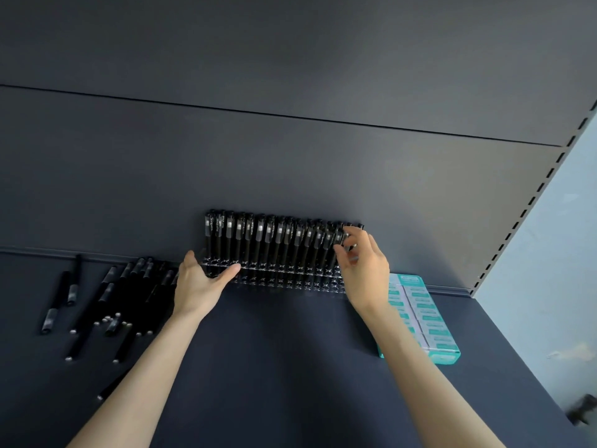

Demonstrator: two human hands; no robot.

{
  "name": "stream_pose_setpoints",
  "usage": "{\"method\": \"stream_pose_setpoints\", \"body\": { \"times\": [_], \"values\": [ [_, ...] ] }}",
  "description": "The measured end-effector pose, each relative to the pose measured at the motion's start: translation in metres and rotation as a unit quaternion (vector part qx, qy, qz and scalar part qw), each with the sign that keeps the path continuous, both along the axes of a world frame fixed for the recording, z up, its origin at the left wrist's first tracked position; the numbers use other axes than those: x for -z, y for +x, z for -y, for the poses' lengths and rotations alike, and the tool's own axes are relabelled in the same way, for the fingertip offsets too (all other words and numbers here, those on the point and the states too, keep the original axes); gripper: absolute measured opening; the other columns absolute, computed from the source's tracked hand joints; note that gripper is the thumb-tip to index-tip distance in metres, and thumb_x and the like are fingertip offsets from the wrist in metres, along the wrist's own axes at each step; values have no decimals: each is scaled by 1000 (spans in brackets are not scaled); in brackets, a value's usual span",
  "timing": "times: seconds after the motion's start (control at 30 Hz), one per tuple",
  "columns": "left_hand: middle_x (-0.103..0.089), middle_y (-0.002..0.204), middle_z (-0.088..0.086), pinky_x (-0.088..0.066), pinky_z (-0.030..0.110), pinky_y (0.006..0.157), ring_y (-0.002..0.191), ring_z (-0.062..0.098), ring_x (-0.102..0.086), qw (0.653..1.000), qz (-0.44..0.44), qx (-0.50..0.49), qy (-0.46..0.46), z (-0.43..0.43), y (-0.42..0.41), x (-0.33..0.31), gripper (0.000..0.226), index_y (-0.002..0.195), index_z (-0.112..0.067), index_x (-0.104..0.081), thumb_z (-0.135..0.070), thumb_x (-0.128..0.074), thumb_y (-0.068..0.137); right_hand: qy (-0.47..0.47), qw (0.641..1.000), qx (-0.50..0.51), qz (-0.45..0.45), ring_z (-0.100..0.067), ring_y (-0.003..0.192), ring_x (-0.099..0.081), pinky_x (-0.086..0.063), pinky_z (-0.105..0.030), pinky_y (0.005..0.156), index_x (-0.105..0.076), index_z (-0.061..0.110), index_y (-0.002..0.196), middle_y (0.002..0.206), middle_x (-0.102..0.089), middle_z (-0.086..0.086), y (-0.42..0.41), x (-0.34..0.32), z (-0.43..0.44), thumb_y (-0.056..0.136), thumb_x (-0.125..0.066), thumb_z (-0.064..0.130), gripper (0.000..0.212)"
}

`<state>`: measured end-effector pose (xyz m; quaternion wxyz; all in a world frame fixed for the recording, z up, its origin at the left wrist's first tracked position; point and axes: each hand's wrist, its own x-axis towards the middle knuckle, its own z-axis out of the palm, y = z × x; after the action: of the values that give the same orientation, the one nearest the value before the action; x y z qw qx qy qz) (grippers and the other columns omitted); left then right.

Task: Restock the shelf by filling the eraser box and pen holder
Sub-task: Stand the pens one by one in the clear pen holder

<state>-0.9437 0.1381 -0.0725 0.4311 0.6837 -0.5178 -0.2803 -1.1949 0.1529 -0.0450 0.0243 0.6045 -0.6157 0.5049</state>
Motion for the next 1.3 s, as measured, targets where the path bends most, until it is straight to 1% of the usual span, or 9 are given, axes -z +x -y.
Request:
{"method": "stream_pose_setpoints", "body": {
  "times": [0.13, 0.3, 0.5, 0.77, 0.9, 1.0, 1.1, 1.2, 1.3],
  "values": [
    [-41, 139, 17, -36, 39, 104, 128, 30, -41, 998, 52, -28, -38, -20, 15, -6, 73, 138, -2, -41, -41, -68, 83, -14, 998, -59, 20, -17, 67, -56, -50, -35, 66, -65, 12, 99, 87, -61, 1, 26, 1, -14, 90, -60, 17, 11],
    [-55, 118, 14, -41, 34, 89, 113, 29, -52, 988, 123, -67, -60, -43, 55, -3, 35, 113, -6, -63, -30, -65, 88, 76, 986, -145, 24, -12, 71, -56, -49, -31, 68, -65, 12, 96, 88, -60, 4, 85, 12, -22, 92, -56, 17, 10],
    [-54, 123, 15, -43, 48, 96, 115, 33, -50, 981, 171, -88, -14, -48, 122, 4, 40, 117, -9, -60, -35, -64, 88, 168, 968, -187, 9, -12, 76, -58, -49, -29, 71, -63, 17, 95, 88, -62, 4, 169, 26, -18, 92, -55, 20, 9],
    [-44, 135, 16, -38, 41, 100, 128, 33, -36, 975, 212, 29, 53, -18, 180, 14, 72, 138, -5, -38, -50, -60, 86, 273, 955, -112, -37, -24, 106, -55, -48, -35, 83, -54, 17, 118, 115, -58, -2, 268, 47, 5, 92, -54, 35, 31],
    [-41, 137, 16, -37, 37, 100, 128, 32, -38, 978, 182, 91, 54, -5, 183, 13, 75, 140, -4, -34, -46, -65, 84, 307, 950, -48, -24, -27, 124, -39, -38, -34, 94, -40, 11, 132, 128, -49, -7, 292, 48, 13, 90, -55, 43, 55],
    [-40, 136, 15, -38, 32, 96, 124, 30, -45, 982, 129, 122, 59, 1, 183, 12, 76, 140, -3, -33, -40, -68, 84, 323, 946, -28, -13, -28, 123, -42, -37, -36, 97, -37, 9, 133, 130, -48, -9, 300, 50, 20, 90, -57, 40, 57],
    [-47, 132, 16, -38, 29, 93, 122, 30, -48, 985, 103, 125, 67, 9, 192, 12, 69, 135, 0, -39, -36, -69, 84, 331, 943, -17, -9, -30, 117, -50, -39, -37, 94, -42, 8, 130, 123, -57, -9, 304, 53, 26, 92, -55, 38, 50],
    [-59, 101, 4, -39, 28, 80, 101, 24, -54, 986, 70, 137, 68, 13, 198, 13, 29, 104, -11, -56, -31, -67, 86, 338, 941, -3, 5, -32, 107, -55, -43, -36, 86, -47, 13, 123, 109, -65, -6, 303, 59, 29, 90, -55, 44, 46],
    [-48, 82, -7, -37, 25, 71, 85, 13, -48, 988, 67, 136, 40, 11, 199, 16, 23, 91, -16, -46, -32, -63, 90, 333, 943, 4, 16, -27, 95, -59, -43, -32, 74, -48, 15, 117, 91, -67, -1, 303, 60, 28, 88, -56, 48, 44]
  ]
}}
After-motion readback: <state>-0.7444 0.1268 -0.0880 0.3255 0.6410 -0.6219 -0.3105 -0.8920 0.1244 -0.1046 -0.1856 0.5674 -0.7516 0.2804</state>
